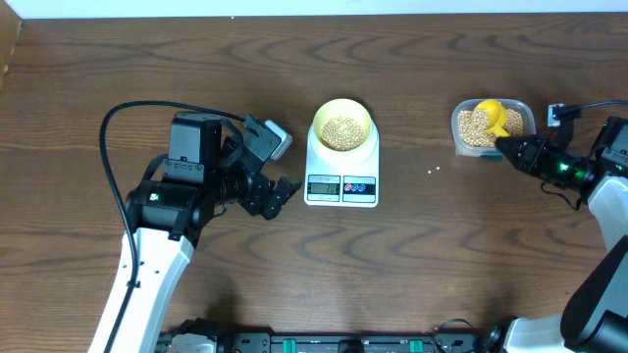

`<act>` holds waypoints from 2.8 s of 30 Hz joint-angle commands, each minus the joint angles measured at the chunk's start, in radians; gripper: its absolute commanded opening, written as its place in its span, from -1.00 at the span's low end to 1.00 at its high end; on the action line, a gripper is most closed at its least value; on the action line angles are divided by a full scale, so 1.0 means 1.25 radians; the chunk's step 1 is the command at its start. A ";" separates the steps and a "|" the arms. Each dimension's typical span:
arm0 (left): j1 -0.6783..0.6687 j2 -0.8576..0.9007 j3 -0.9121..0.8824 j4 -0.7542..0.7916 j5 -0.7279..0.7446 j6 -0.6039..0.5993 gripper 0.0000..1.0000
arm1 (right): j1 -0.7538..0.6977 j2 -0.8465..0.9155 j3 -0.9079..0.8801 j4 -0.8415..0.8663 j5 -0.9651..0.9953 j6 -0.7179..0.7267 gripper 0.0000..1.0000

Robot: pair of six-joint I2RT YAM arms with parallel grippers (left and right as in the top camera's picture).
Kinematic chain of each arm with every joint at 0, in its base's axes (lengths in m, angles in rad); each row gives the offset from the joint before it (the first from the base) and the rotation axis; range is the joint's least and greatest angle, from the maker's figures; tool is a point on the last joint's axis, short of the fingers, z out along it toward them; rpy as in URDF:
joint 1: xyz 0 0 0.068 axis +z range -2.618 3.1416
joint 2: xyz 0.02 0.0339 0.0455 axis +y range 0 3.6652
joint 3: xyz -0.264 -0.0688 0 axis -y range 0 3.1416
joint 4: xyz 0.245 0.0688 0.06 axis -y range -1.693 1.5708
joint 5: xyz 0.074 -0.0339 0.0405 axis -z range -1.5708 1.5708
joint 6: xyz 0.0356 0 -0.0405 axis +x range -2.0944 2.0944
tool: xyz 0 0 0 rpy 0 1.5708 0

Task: Scoop item into bowl and weigh 50g on scale
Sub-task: 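Lift the filled scoop out of the tub with the right gripper, then carry the filled scoop left over the yellow bowl with the right gripper, then tilt the scoop with the right gripper to pour soybeans into the bowl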

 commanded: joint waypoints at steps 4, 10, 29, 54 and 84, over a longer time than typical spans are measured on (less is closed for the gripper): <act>-0.002 0.003 -0.004 0.001 0.007 0.010 0.79 | 0.001 0.005 0.001 0.008 -0.102 0.030 -0.98; -0.002 0.003 -0.004 0.001 0.007 0.010 0.79 | 0.060 0.005 0.001 0.074 -0.113 0.097 -0.98; -0.002 0.003 -0.004 0.001 0.007 0.010 0.79 | 0.321 0.005 0.001 0.295 -0.023 0.254 -0.98; -0.002 0.003 -0.004 0.001 0.007 0.010 0.79 | 0.540 0.005 0.001 0.316 0.140 0.203 -0.98; -0.002 0.003 -0.004 0.001 0.007 0.010 0.79 | 0.587 0.005 0.001 0.310 0.273 -0.181 -0.98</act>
